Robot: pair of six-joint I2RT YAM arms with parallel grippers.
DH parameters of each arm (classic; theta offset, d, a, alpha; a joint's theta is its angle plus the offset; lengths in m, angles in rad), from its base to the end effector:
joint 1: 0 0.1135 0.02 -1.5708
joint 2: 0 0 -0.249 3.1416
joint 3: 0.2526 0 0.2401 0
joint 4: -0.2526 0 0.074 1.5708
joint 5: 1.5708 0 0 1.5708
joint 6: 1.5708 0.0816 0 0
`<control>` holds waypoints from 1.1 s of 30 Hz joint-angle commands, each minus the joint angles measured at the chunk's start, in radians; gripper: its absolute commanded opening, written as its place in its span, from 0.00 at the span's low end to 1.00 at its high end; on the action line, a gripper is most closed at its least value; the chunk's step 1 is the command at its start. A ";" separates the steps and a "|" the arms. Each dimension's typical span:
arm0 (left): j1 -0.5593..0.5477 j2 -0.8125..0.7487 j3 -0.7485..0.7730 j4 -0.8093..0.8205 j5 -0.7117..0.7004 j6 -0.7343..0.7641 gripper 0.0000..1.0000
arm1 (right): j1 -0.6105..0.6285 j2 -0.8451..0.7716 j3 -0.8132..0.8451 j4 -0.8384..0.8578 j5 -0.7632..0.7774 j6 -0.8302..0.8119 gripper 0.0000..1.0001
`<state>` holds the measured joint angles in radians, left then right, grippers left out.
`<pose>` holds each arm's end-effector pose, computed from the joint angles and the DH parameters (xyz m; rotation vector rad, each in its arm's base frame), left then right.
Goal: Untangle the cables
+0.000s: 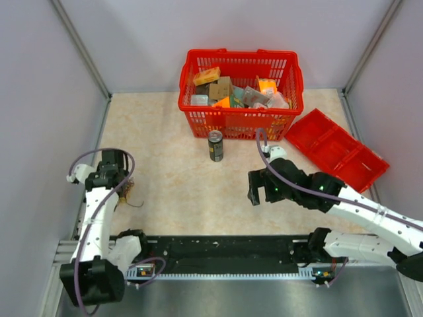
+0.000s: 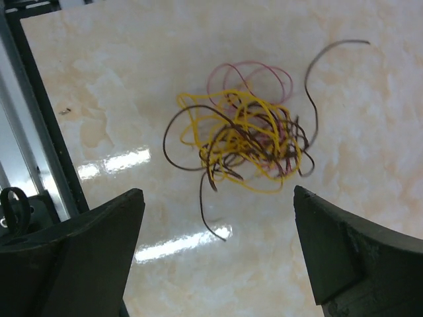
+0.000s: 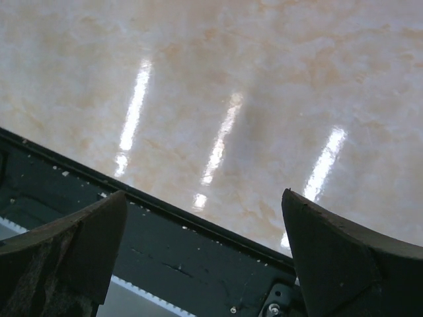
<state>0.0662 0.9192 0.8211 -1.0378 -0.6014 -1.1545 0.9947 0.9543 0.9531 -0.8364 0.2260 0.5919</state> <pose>0.1623 0.0570 0.2203 -1.5380 1.9068 0.3689 0.1305 0.1673 0.2623 -0.3827 2.4043 0.4719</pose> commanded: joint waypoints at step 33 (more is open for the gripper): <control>-0.963 0.179 -0.314 1.161 0.824 0.196 0.14 | 0.009 0.109 -0.154 0.377 -0.135 0.032 0.96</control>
<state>-0.8127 1.0260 0.3592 -0.0551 0.1349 -1.0443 0.9951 1.0893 0.8833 -0.6579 0.1833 0.5865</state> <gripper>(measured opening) 0.114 0.976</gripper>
